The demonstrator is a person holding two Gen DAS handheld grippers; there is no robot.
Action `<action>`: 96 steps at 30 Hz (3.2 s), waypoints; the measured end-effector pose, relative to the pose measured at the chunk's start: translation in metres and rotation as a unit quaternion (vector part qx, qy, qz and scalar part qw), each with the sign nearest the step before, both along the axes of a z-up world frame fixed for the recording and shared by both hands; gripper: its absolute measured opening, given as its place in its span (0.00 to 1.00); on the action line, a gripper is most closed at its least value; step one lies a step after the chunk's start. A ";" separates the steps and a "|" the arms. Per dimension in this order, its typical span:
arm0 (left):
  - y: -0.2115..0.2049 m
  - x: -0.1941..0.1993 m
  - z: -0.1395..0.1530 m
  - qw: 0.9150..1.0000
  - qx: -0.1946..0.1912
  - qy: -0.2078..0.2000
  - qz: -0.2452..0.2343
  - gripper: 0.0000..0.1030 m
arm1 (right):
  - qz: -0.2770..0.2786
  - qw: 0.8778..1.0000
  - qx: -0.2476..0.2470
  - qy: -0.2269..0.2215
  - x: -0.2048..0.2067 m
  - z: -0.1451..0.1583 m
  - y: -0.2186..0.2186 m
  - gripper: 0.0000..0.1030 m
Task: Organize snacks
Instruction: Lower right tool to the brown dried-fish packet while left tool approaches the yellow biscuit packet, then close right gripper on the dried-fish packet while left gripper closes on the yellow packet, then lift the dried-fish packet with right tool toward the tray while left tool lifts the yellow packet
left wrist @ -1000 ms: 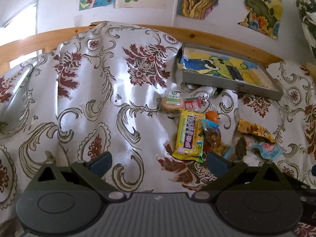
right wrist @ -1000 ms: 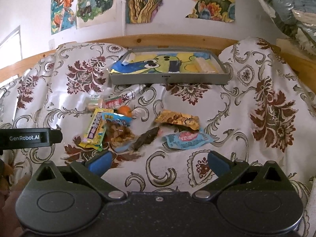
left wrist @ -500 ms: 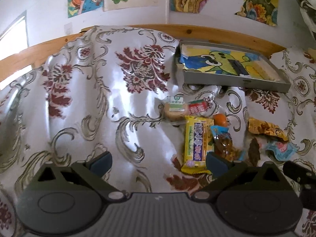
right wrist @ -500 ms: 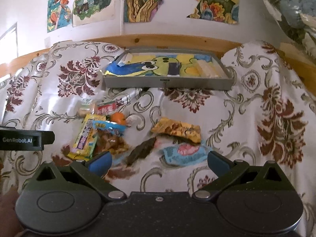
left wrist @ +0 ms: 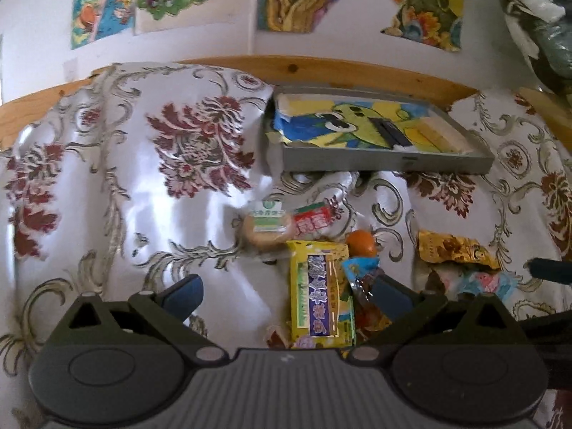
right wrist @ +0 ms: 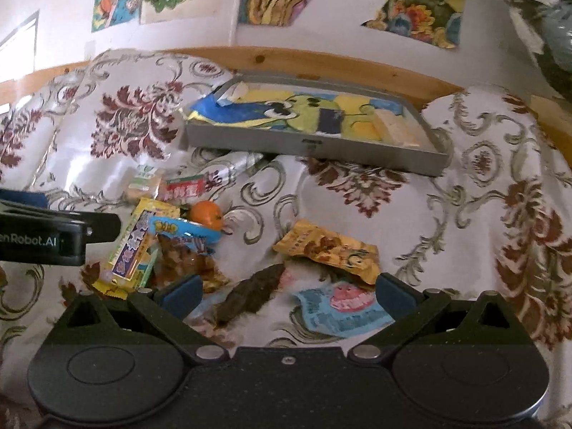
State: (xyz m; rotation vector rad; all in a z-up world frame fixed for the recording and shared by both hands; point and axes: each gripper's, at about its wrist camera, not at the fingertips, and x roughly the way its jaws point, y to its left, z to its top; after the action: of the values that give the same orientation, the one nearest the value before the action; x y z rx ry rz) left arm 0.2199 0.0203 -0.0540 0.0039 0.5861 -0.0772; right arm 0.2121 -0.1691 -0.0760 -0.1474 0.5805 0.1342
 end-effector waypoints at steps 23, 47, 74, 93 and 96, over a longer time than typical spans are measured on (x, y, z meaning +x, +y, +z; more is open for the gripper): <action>-0.007 0.036 -0.028 0.996 -0.015 0.084 -0.034 0.77 | -0.018 0.996 -0.054 0.063 0.017 -0.032 0.029 0.77; -0.013 0.044 -0.037 0.993 -0.036 0.111 -0.028 0.59 | -0.039 0.992 0.069 0.095 0.032 -0.035 0.008 0.73; -0.009 0.022 -0.031 0.990 -0.079 0.118 -0.011 0.49 | -0.025 0.996 0.039 0.080 0.014 -0.027 0.017 0.50; -0.003 -0.009 -0.028 0.986 -0.110 0.129 0.007 0.49 | -0.014 0.992 0.077 0.101 0.013 -0.029 0.011 0.47; -0.001 -0.017 -0.026 0.985 -0.115 0.126 0.017 0.49 | -0.007 0.993 0.070 0.093 0.008 -0.027 0.013 0.46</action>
State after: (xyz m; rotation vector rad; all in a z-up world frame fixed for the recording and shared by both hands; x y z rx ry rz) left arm 0.2029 0.0194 -0.0797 -0.2438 0.8269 -0.1128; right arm 0.2197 -0.1558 -0.1027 0.0050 0.7548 0.1762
